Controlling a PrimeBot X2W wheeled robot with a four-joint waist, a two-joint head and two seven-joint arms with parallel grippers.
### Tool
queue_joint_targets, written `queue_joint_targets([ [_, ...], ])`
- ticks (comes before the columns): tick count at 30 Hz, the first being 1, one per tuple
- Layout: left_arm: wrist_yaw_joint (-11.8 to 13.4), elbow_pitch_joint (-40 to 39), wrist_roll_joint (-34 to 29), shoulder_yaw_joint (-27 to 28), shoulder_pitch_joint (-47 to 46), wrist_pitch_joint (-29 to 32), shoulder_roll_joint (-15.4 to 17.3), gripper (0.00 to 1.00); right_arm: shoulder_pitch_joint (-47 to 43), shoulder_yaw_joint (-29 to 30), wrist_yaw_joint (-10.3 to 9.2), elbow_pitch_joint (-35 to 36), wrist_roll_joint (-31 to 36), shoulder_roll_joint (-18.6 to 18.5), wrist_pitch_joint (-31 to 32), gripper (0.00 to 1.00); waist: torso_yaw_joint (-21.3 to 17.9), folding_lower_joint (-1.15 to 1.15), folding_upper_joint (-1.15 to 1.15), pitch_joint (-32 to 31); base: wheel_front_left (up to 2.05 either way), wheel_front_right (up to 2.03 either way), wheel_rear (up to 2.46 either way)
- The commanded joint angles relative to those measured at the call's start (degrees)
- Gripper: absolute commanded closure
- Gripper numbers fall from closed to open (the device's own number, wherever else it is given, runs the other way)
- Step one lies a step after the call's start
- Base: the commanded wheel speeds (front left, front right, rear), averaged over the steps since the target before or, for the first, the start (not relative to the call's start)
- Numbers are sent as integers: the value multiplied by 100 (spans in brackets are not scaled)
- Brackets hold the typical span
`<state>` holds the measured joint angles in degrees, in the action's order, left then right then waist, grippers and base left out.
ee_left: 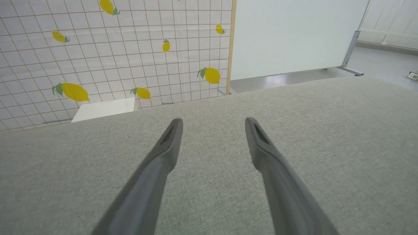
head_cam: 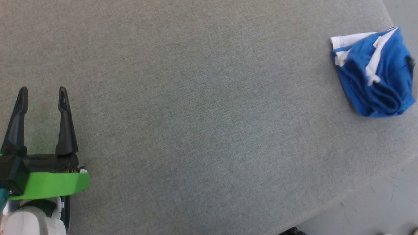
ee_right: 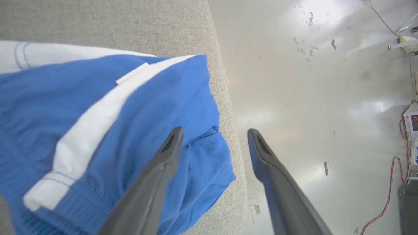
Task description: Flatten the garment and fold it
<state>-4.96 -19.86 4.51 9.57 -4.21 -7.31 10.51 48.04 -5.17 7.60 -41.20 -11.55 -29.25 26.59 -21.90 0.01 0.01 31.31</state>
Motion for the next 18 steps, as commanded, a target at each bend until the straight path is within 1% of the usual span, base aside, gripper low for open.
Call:
queue_joint_targets([
  [1, 36, -35, -10, 19, -5, 9, 27, 0, 146, 108, -11, -5, 160, 29, -123, 0, 16, -1, -1, -10, 0, 0, 0],
  [4, 52, 9, 12, -9, -3, -38, 1, 0, 246, 240, -11, 169, 372, 54, -537, 0, 67, -1, -1, -115, 0, 0, 0],
  [7, 73, 179, 62, -68, -11, -169, -77, 0, 258, 396, -11, 558, 345, 144, -1274, 0, 181, -1, -1, -368, 0, 0, 0],
  [10, 114, 383, 116, -123, 2, -312, -189, 0, 171, 456, -11, 1019, 316, 220, -1857, 0, 319, -1, -1, -636, 0, 0, 0],
  [11, 125, 494, 146, -144, 1, -383, -236, 0, 115, 636, -11, 1202, 260, 323, -2167, 0, 398, -1, -1, -807, 0, 0, 0],
  [13, 143, 681, 190, -186, 21, -467, -307, 0, -100, 747, -11, 1523, 168, 536, -2568, 0, 548, -1, -1, -1042, 0, 0, 0],
  [18, 146, 1093, 317, -340, -26, -621, -455, 0, -750, 974, -11, 2297, 46, 1166, -3283, 0, 1006, -1, -1, -1584, 0, 0, 0],
])
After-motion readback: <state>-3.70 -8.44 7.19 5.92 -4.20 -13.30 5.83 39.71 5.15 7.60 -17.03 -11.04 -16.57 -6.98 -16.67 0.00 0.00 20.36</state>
